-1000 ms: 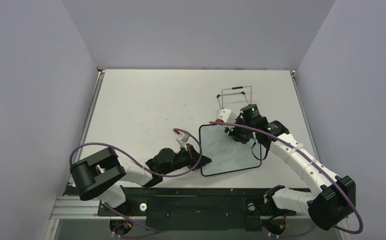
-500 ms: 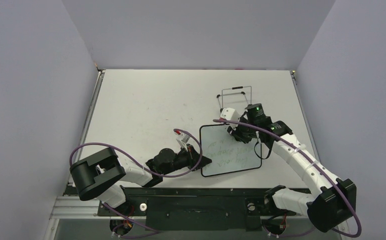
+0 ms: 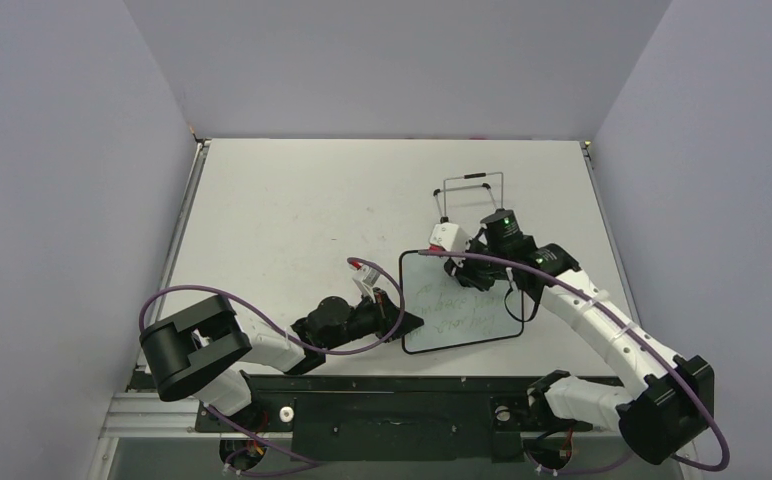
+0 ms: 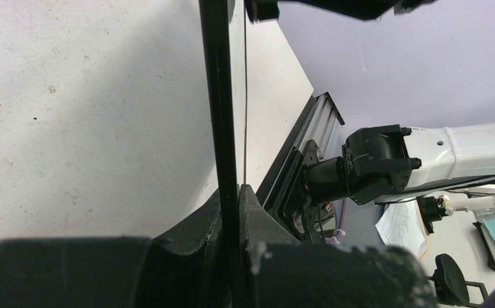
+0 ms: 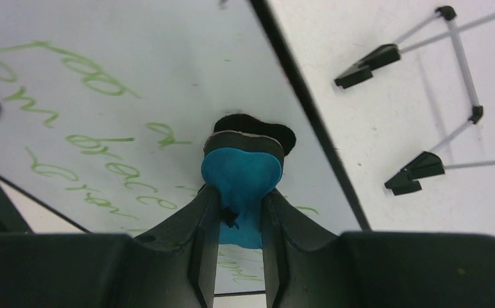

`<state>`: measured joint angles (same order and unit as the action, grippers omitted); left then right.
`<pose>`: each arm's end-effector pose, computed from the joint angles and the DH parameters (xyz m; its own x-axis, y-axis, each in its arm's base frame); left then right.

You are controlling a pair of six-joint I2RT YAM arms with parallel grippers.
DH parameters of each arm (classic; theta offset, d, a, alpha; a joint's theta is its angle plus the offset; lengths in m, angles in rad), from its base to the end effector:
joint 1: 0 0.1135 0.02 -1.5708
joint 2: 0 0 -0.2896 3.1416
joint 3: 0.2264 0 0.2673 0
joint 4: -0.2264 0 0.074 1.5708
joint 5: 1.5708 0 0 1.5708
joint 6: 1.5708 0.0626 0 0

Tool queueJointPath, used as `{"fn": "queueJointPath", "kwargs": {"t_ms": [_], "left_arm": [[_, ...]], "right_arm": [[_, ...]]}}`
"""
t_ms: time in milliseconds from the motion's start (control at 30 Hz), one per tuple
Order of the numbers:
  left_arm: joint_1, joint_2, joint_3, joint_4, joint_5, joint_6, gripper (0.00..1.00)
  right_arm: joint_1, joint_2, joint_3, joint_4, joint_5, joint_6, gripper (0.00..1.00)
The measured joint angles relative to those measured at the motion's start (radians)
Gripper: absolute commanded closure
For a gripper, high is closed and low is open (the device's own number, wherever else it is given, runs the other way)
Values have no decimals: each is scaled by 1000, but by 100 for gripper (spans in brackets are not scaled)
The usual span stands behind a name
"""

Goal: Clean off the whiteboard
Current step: Erase the whiteboard at the center of the board.

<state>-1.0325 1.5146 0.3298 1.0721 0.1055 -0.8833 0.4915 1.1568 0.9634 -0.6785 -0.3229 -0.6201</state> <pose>0.1444 -0.2548 0.1686 -0.7379 -0.2633 -0.6214 0.5313 0.3411 -0.7754 0.2167 0.1385 0.2854 -0.1846 -0.7239 -0.6648 -0.9029 0.3920 -0.1762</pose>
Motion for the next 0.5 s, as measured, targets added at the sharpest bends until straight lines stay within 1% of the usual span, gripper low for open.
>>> {"fn": "queueJointPath", "kwargs": {"t_ms": [133,400,500], "left_arm": [[0,-3,0,-3,7,3,100],[0,-47,19,-84,10,8,100],[3,-51,30,-104,13,15,100]], "right_arm": [[17,-28,-33,-25,-18,-21,100],[-93,-47,-62,1,29,50,100],[-119,-46,-51,0,7,64,100]]}}
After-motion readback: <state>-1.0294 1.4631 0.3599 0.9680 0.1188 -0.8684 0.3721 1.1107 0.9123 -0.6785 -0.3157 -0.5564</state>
